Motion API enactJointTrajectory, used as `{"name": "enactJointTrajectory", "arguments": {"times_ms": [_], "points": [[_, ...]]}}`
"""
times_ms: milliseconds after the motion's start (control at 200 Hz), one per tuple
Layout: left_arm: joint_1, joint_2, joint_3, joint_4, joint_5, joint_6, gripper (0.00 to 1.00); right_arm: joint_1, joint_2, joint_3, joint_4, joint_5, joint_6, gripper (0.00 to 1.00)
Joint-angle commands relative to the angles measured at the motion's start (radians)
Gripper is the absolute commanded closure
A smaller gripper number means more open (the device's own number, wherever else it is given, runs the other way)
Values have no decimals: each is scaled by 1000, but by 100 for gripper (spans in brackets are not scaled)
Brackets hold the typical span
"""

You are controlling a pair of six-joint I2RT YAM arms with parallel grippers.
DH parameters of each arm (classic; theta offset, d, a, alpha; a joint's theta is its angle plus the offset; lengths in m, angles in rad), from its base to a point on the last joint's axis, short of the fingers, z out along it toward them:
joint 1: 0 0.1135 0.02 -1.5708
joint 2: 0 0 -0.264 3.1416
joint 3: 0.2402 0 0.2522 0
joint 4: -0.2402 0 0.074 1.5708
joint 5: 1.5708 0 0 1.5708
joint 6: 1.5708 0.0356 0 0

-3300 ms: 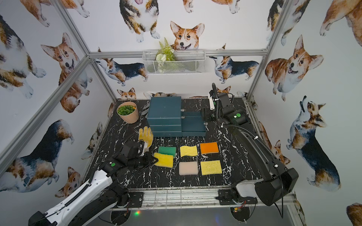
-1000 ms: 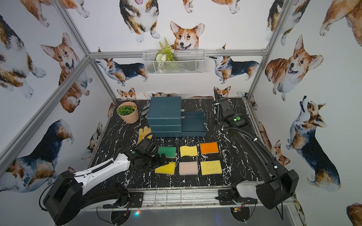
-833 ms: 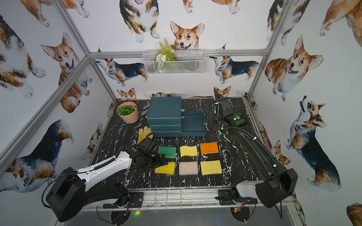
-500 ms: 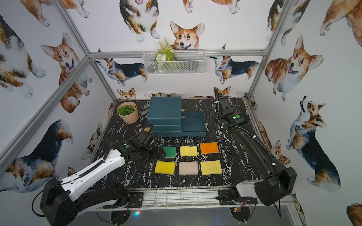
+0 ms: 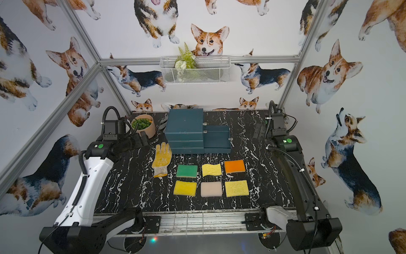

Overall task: Take the sponge out of the drawer
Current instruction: Reset both arms

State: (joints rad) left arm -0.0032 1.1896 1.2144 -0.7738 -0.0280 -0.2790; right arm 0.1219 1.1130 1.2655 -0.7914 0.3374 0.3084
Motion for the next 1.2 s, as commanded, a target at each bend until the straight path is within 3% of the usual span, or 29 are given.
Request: {"name": "enactJointTrajectory", "arguments": {"times_ms": [0, 135, 270, 621, 961, 1106, 1196], "points": [[53, 27, -55, 171, -27, 94, 0, -34, -51, -27, -44, 68, 1, 0], [94, 33, -177, 326, -61, 128, 0, -78, -101, -62, -58, 76, 13, 0], [121, 25, -333, 518, -13, 92, 0, -104, -132, -98, -55, 74, 24, 0], [120, 36, -796, 1337, -69, 121, 0, -119, -106, -147, 10, 119, 40, 0], [92, 166, -873, 1543, -49, 133, 0, -122, -150, -308, 138, 107, 45, 0], [85, 258, -856, 1619, -30, 139, 0, -120, -230, -439, 295, 20, -11, 0], [79, 274, -818, 1568, 6, 160, 0, -121, -279, -540, 430, 23, -15, 0]]}}
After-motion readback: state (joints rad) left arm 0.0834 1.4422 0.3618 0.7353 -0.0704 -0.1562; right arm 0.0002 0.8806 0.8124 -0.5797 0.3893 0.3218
